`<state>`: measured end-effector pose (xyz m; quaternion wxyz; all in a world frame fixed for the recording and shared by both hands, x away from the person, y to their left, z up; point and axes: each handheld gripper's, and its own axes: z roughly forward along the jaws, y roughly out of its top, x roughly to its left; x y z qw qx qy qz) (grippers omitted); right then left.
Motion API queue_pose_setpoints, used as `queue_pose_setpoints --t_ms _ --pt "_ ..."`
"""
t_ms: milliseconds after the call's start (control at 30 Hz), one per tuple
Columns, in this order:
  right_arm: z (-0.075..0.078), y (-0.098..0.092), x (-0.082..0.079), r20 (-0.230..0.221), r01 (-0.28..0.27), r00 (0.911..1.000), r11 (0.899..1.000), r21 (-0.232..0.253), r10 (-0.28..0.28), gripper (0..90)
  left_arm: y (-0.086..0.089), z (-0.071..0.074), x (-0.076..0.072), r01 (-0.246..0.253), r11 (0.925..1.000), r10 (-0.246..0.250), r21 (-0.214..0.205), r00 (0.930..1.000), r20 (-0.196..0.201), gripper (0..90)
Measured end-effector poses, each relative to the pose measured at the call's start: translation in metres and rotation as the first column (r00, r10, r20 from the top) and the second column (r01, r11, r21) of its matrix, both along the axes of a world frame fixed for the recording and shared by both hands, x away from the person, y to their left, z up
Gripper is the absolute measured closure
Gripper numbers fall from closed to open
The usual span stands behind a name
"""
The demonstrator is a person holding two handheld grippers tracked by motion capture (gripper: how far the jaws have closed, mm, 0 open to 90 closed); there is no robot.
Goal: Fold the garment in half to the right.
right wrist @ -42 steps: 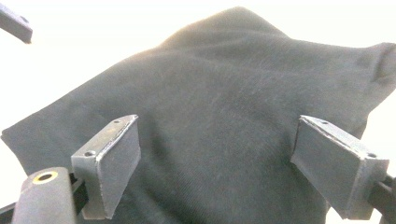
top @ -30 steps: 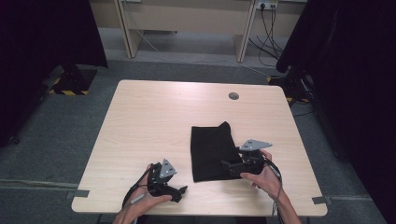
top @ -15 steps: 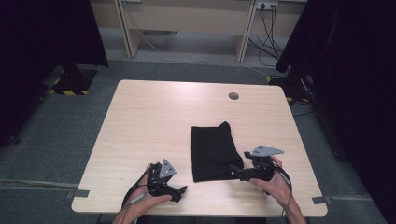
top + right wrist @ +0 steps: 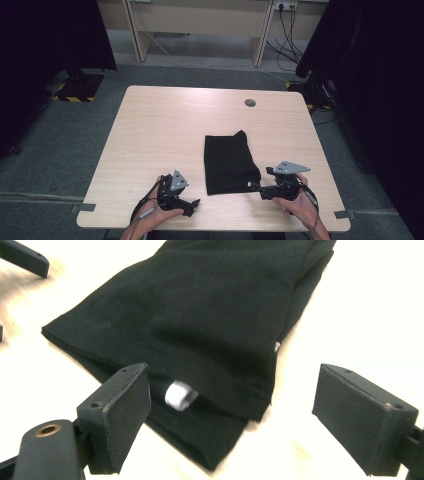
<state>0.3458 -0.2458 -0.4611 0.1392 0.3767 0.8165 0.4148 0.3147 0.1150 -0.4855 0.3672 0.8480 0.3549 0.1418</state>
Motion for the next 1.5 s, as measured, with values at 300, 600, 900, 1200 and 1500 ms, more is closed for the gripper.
queue_pose_setpoints --t_ms 300,600,900,1200,1500 --pt "-0.008 -0.010 -0.011 -0.020 0.018 0.9996 1.000 -0.021 -0.018 16.0 0.000 0.000 0.000 -0.003 1.0000 0.003 0.001 1.0000 0.000 0.0" --pt "-0.012 -0.012 -0.021 -0.022 0.029 0.9993 0.998 -0.052 -0.030 16.0 0.003 0.000 -0.001 -0.007 1.0000 0.007 0.002 1.0000 0.001 0.0" --pt "-0.011 -0.012 -0.031 -0.022 0.032 0.9992 0.997 -0.077 -0.033 16.0 0.004 0.000 -0.002 -0.010 0.9999 0.010 0.001 0.9999 0.001 0.0" --pt "-0.014 -0.019 -0.042 -0.039 0.052 0.9977 0.995 -0.087 -0.055 16.0 0.005 0.000 -0.002 -0.013 0.9999 0.013 0.002 0.9999 0.001 0.0" --pt "-0.017 -0.024 -0.052 -0.038 0.091 0.9946 0.989 -0.118 -0.096 15.9 0.005 0.000 -0.002 -0.014 0.9999 0.014 0.003 0.9999 0.000 0.0"
